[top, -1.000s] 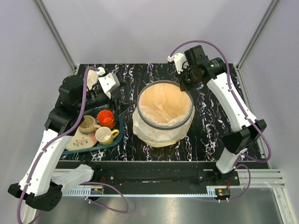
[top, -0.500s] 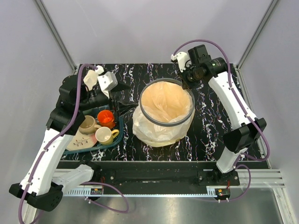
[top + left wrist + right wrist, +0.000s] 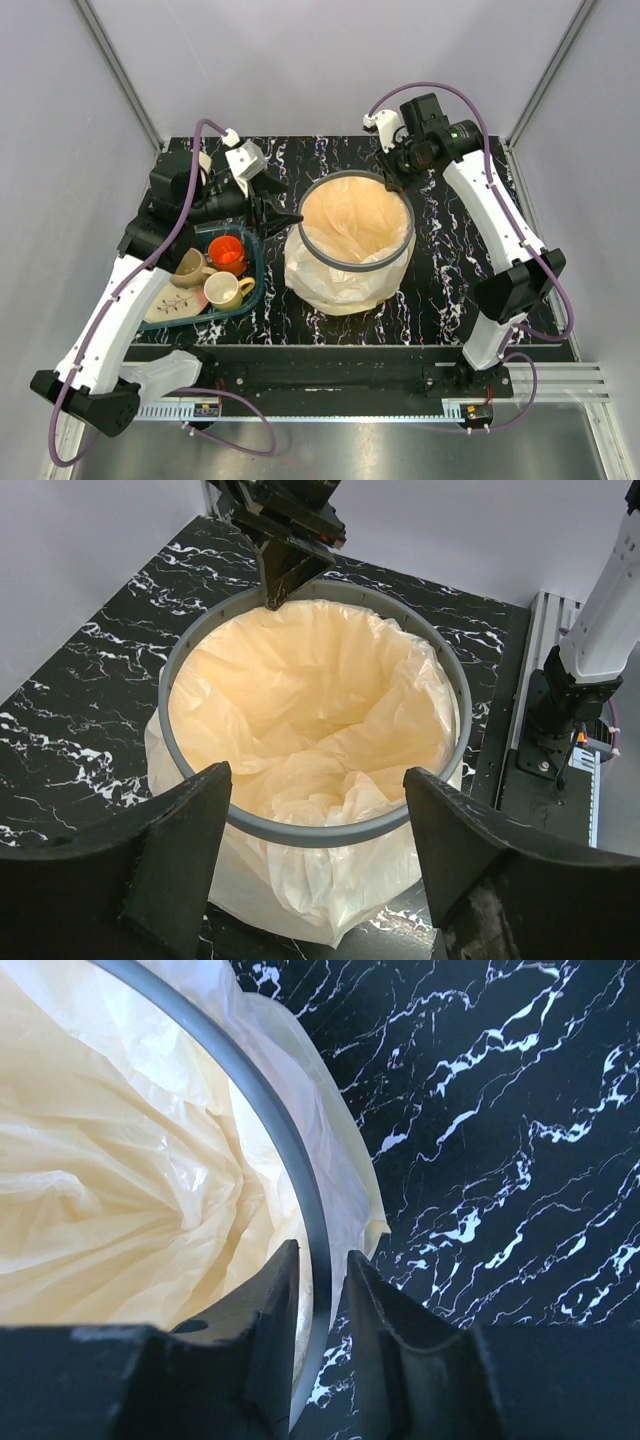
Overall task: Put the trash bags into the trash bin
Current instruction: Place the lid in the trash bin.
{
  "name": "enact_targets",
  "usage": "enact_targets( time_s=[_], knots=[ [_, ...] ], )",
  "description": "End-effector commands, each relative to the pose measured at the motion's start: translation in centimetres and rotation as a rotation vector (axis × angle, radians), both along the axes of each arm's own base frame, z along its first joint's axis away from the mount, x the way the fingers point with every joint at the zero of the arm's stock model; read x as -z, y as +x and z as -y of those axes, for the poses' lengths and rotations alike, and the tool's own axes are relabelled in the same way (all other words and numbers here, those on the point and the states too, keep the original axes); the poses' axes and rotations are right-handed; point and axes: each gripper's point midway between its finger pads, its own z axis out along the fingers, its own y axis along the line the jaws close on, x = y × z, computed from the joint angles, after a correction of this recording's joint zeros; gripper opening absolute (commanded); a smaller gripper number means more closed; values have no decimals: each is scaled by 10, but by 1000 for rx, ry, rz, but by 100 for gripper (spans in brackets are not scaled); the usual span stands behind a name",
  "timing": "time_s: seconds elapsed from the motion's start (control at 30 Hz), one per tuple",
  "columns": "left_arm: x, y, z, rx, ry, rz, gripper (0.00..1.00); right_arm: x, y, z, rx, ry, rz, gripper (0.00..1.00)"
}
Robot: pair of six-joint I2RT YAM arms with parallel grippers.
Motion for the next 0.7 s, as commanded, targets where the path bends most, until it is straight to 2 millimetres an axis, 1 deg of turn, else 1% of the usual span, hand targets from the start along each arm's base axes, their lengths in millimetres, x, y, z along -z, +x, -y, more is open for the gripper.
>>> enact_targets(
  time_s=[0.0,0.03,0.07,0.13,0.17,0.2,0.23,0.27,0.3,0.33,0.37,0.4,0.43,0.47,0.5,0.53,0.57,0.6,0.63,0.67],
  knots=[
    [-2,10,4,-7,-29,-33,73,-18,3,-12,-12,57,25,36],
    [1,12,6,3,-30,-47,68,-19,3,-14,-10,62,25,36],
    [3,13,8,5,-35,-68,66,-20,4,-14,-9,64,26,43],
    [12,18,11,7,-30,-104,61,-23,4,-15,-5,73,30,52],
    [15,19,12,13,-27,-112,56,-26,4,-15,-5,74,35,56],
    [14,18,13,18,-30,-115,54,-33,5,-14,0,81,51,64],
    [15,19,14,20,-32,-121,53,-37,5,-12,6,90,53,69],
    [13,20,15,18,-40,-121,51,-41,6,-9,15,100,55,72],
    [12,21,15,20,-43,-120,51,-56,6,-10,9,137,75,77],
    [11,20,17,37,-46,-117,50,-60,4,-8,31,161,59,79],
    [6,18,19,62,-54,-109,49,-66,4,-5,36,183,55,80],
    [4,11,24,91,-68,-137,49,-81,5,-2,36,228,71,82],
    [6,14,28,94,-67,-160,48,-84,1,1,51,247,52,82],
    [3,13,29,90,-67,-176,48,-90,-3,3,54,271,48,82],
    [4,15,32,95,-60,-194,46,-99,-8,5,44,318,42,82],
    [12,18,38,108,-46,-227,44,-101,-14,4,49,346,23,82],
    [13,20,41,110,-44,-249,43,-103,-19,5,41,366,9,82],
    [11,23,44,108,-49,-265,41,-104,-32,-1,4,411,-26,80],
    [19,30,48,108,-46,-314,40,-105,-37,-1,4,437,-45,78],
    [21,31,52,116,-56,-361,39,-105,-42,-4,-10,464,-66,76]
  ],
)
